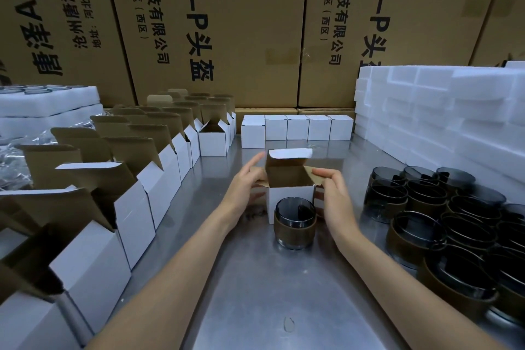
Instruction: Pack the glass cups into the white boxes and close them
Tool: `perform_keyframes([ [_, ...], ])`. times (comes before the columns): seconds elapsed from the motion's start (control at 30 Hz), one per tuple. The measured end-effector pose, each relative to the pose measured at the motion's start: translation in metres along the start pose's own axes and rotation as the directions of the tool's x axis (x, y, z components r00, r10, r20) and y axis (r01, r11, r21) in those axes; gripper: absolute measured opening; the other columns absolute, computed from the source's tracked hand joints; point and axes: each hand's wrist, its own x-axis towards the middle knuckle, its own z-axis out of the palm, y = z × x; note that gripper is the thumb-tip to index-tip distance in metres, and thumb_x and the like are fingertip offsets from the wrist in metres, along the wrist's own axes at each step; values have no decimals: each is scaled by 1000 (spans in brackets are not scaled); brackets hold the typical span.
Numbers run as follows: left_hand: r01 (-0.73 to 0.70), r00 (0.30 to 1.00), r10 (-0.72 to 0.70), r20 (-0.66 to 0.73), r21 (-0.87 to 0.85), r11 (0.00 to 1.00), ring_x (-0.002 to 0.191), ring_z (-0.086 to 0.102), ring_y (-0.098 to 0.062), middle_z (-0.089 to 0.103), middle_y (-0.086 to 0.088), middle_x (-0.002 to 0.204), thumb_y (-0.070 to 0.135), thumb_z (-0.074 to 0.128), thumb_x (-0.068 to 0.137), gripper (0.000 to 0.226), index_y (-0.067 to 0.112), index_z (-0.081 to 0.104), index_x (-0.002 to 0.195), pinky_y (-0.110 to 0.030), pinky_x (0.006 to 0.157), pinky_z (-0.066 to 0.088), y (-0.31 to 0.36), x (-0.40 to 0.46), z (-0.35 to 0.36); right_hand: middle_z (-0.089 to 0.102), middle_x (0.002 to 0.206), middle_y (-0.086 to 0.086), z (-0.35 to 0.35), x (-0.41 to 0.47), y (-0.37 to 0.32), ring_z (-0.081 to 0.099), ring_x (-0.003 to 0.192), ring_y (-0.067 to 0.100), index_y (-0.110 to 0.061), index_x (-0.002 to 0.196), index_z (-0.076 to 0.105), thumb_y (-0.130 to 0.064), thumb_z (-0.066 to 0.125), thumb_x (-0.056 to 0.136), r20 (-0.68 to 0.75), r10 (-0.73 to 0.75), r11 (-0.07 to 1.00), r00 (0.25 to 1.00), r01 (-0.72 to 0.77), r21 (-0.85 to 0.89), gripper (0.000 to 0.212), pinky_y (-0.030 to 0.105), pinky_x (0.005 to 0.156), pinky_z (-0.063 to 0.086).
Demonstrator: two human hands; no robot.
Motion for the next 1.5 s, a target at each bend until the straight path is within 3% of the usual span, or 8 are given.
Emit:
perform_keyframes([
  [0.3,-124,980,118,-161,-24,992,80,55,-12,60,-3,96,14,50,86,27,33,44,105,-19,71,46,1,-6,10,59,112,-1,-2,2,-10,55,105,15,-32,91,58,-13,38,94,-47,-36,993,998,30,-112,28,43,95,46],
  [0.5,-150,976,159,-149,69,986,73,47,-6,51,6,80,1,45,90,30,26,60,95,-15,65,41,1,-4,16,42,95,-9,-13,3,-23,50,91,12,-22,69,61,-11,57,87,-18,-276,940,961,266,-214,22,26,77,40],
  [0.63,-149,981,155,-118,57,987,75,46,-10,50,9,71,12,47,83,41,40,61,108,-23,77,42,0,-2,13,55,73,-1,-19,-4,-43,51,69,19,-14,61,63,-25,60,84,247,-436,699,865,498,-512,26,38,63,42],
  [0.87,-151,981,155,-116,42,988,64,46,1,51,19,63,5,45,90,45,43,62,107,-10,62,42,1,0,11,61,58,-8,-6,-23,-81,56,60,7,-26,51,60,-67,59,71,618,80,331,782,564,-756,46,23,55,34],
  [0.97,-161,980,165,-112,40,986,71,48,-2,51,15,71,7,45,92,42,41,59,111,-14,68,43,1,0,11,64,69,-10,-2,-26,-82,54,69,9,-23,69,67,-53,65,77,685,189,215,704,651,-728,31,25,69,33],
  [1.1,-194,973,195,-122,22,981,62,48,2,53,11,67,0,46,90,43,26,62,120,-8,59,41,0,1,10,54,60,-8,-10,-20,-95,48,61,8,-18,65,63,-31,67,86,730,163,523,664,569,-635,25,20,59,32],
  [1.23,-240,967,238,-91,-19,970,91,62,-5,67,6,97,13,56,86,27,26,63,109,-12,71,48,1,-1,11,56,63,-12,-15,-6,-102,44,55,-2,-27,69,62,-23,62,91,583,-243,797,776,502,-336,22,9,54,35],
  [1.5,-187,979,182,-88,-57,981,91,59,-17,62,-10,98,18,52,81,36,30,62,113,-28,80,48,2,-3,13,60,93,-9,-6,20,-56,34,90,13,-22,107,66,-31,50,97,441,-362,440,821,568,-695,21,31,79,27],
])
